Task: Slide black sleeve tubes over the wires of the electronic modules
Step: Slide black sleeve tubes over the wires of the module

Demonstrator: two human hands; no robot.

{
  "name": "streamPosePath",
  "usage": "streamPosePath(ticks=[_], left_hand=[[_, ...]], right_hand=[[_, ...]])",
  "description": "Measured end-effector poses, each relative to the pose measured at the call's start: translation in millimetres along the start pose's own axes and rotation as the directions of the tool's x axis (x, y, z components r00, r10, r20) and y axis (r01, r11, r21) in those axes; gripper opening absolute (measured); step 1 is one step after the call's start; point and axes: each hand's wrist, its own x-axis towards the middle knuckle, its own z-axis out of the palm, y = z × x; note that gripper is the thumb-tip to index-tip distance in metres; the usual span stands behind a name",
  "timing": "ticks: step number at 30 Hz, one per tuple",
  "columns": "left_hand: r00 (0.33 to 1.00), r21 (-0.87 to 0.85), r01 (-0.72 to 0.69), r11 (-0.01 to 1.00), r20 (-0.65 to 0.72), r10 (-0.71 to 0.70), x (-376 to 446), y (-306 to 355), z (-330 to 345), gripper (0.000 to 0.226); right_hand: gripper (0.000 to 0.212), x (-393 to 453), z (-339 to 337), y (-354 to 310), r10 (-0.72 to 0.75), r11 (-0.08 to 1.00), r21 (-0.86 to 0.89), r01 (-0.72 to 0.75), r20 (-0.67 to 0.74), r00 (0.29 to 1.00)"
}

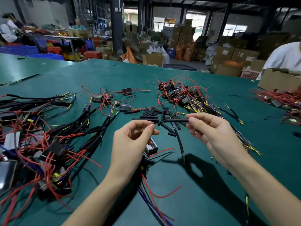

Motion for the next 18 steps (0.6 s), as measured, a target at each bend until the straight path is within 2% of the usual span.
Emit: streamPosePath(ticks=[4,8,18], left_hand=[[1.000,-0.010,-0.012,1.000,-0.017,0.011,-1.3,0.8,0.9,0.004],[1.000,-0.030,-0.010,0.999,-0.013,0.010,-3.0,1.5,1.9,0.004],[1.000,-0.038,-0.008,0.999,0.004,0.009,-5.8,1.8,1.3,0.005]], right_hand=[[0.016,-21.0,9.9,-1.0,0.032,0.998,0.055,-0.030,-0.047,0.998],[0.014,-25.0,20.9,2.4,0.092,0.979,0.190,-0.074,-0.085,0.992],[0.015,-25.6,27.3,3.4,0.182,0.929,0.341,-0.146,-0.075,0.980]])
